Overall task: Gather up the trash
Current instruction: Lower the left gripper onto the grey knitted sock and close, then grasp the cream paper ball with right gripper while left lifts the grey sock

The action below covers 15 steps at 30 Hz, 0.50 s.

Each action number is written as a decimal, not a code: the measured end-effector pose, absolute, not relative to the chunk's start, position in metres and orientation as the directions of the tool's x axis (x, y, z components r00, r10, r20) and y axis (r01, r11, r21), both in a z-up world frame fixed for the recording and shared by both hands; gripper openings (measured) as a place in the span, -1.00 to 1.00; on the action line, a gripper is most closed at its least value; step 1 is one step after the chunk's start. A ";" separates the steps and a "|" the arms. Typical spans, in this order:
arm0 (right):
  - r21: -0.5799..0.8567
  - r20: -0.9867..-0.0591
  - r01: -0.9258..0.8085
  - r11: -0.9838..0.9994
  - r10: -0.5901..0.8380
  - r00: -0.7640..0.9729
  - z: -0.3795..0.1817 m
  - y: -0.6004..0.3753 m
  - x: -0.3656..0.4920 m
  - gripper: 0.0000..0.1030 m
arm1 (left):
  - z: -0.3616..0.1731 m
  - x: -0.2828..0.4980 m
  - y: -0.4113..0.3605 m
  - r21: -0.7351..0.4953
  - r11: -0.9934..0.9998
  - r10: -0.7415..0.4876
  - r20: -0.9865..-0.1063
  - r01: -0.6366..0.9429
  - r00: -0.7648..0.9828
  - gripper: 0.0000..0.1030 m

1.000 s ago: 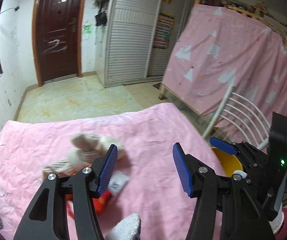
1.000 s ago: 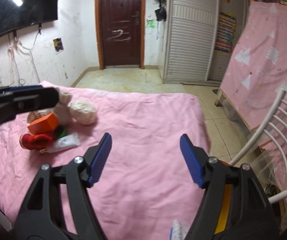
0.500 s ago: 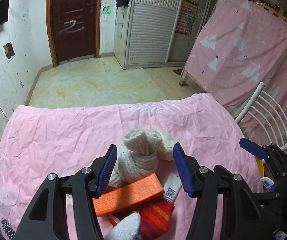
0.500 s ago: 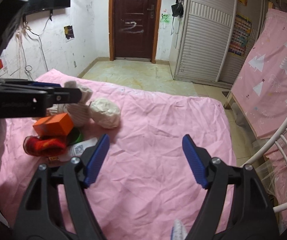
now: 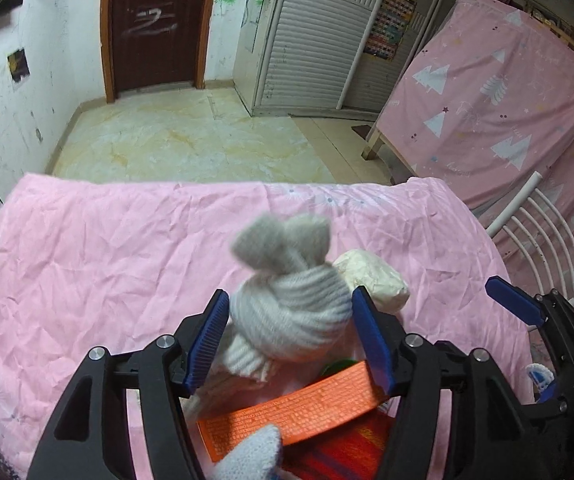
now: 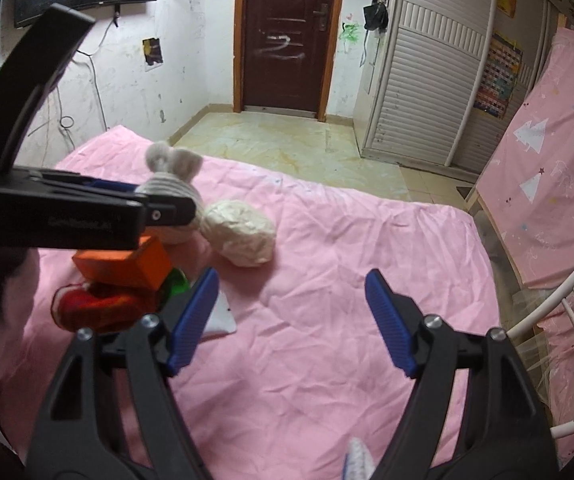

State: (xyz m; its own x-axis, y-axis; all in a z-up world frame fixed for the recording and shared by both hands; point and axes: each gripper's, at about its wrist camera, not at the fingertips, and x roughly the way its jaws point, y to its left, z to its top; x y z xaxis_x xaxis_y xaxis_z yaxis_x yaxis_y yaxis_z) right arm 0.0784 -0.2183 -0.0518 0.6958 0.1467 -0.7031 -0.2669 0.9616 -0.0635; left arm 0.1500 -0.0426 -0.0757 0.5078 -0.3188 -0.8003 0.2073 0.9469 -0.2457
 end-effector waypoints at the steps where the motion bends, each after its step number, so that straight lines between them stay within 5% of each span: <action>1: -0.065 -0.707 -0.272 0.960 0.148 0.692 -0.053 -0.216 0.080 0.41 | -0.078 0.151 -0.042 -0.257 0.944 -0.329 -0.799 0.208 0.503 0.08; 15: -0.056 -0.752 -0.358 0.932 0.196 0.630 -0.068 -0.182 0.115 0.41 | -0.069 0.145 -0.020 -0.336 0.924 -0.379 -0.729 0.185 0.570 -0.03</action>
